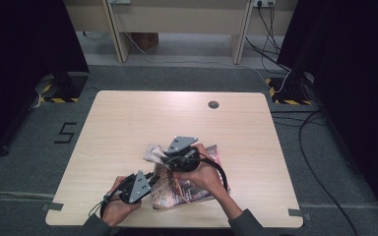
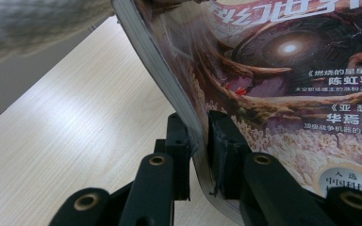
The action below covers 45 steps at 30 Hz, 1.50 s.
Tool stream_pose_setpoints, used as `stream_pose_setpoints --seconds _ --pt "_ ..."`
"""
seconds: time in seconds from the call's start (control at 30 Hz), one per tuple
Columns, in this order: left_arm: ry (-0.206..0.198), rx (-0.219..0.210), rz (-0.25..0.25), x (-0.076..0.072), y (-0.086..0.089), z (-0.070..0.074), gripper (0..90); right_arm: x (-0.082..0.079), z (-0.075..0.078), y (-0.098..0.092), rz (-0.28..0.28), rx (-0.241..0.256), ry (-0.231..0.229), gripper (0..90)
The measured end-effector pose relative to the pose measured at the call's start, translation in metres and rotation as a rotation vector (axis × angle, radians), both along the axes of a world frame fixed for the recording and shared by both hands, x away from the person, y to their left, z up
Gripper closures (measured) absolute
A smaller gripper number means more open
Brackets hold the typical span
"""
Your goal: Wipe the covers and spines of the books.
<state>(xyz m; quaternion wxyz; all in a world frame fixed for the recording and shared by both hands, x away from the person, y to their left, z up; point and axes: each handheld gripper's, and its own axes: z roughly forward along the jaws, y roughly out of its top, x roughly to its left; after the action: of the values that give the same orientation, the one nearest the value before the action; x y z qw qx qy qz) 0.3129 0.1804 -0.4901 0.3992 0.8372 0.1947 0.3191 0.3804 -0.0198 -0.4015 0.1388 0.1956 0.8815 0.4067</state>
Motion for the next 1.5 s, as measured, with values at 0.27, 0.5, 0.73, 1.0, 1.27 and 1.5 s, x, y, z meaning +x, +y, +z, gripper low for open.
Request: stream_pose_setpoints --seconds 0.27,0.5,0.73,1.0,1.27,1.5 --pt "-0.001 0.002 -0.003 -0.001 0.000 0.000 78.8 0.020 -0.009 -0.020 -0.057 -0.019 0.018 77.6" --pt "-0.016 0.011 -0.014 -0.003 -0.002 0.002 79.0 0.039 -0.020 -0.041 -0.150 -0.031 0.044 77.7" --pt "-0.004 0.004 -0.003 -0.001 -0.001 0.002 79.2 0.052 -0.032 -0.067 -0.225 -0.042 0.063 78.3" --pt "-0.008 0.002 -0.002 -0.002 -0.002 0.002 79.3 0.044 -0.027 -0.063 -0.192 0.008 0.078 78.5" --pt "-0.004 0.004 -0.005 -0.002 -0.001 0.002 79.2 0.036 -0.024 -0.052 -0.154 -0.010 0.047 78.3" --pt "-0.010 0.013 -0.006 -0.003 -0.002 0.001 79.1 0.054 -0.039 -0.075 -0.246 -0.032 0.075 78.3"
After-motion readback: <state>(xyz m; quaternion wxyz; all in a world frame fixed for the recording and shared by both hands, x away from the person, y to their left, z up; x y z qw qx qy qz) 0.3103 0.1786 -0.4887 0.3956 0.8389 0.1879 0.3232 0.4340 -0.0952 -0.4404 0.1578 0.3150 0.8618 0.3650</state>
